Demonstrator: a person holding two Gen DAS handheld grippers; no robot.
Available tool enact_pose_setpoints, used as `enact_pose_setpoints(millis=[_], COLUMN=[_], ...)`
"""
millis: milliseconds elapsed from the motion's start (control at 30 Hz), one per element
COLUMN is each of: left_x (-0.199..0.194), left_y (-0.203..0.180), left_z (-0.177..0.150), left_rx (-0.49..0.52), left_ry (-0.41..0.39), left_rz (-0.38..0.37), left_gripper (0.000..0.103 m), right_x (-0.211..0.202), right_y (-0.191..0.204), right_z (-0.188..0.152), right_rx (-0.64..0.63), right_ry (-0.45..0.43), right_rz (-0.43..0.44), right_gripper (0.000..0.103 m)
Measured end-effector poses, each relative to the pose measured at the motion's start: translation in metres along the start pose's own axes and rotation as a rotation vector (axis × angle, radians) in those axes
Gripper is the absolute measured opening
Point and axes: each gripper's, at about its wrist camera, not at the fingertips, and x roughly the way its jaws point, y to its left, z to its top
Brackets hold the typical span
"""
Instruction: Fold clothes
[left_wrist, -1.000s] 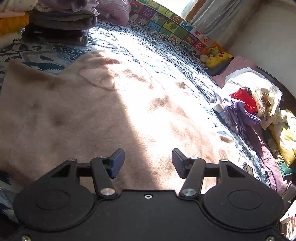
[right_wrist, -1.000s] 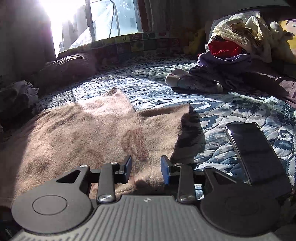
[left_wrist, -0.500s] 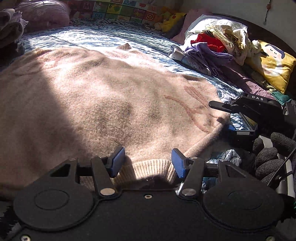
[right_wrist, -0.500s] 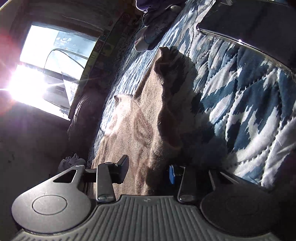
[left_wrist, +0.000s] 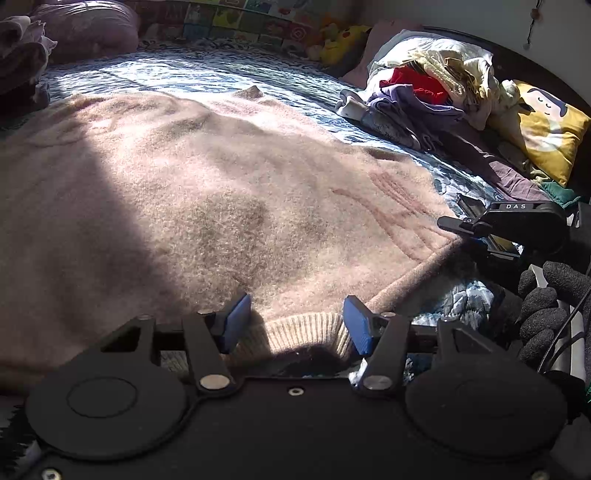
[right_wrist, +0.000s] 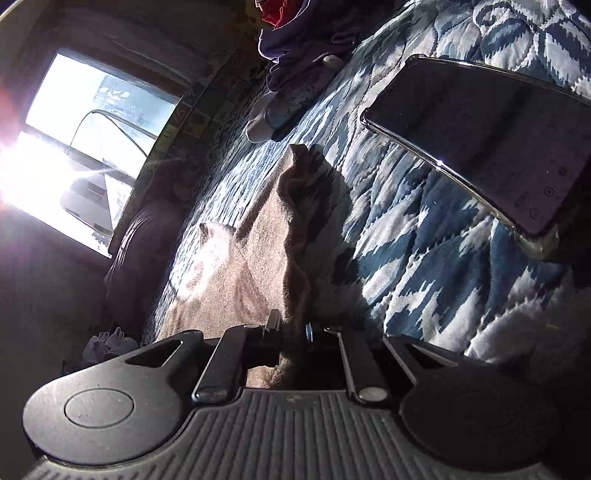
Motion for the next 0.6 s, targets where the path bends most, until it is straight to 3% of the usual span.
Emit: enact_pose_setpoints(millis=[100, 233, 367, 467, 600], left_x=[-0.001, -0.001, -0.002, -0.001, -0.002], left_y=[-0.001, -0.002, -0.008, -0.007, -0.003], left_z=[0.000, 0.000, 0.002, -0.001, -0.002], left_rx=[-0.006, -0.012, -0.001, 0.005, -0.011], left_ry=[0.004, 0.012, 0.036, 0.029, 0.022], left_rz=[0.006, 0.015, 0.039, 0.035, 0.011], left_gripper=[0.057, 0.057, 0.057, 0.059, 0.060], right_x=[-0.016, -0.004, 0.034, 0.074, 0.123], right_y=[0.002, 0.020, 0.043, 0.055, 0.064], right_z=[0.008, 0.018, 0.034, 0.047, 0.062], right_rx=[-0.036, -0.151, -0.243, -0.181, -0.123], right_ry=[-0.111, -0.105, 0.042, 0.165, 0.248], right_rz=[-0.089, -0.019, 0.117, 0.183, 0.174], right_gripper=[0.014, 0.014, 0.014, 0.015, 0.017])
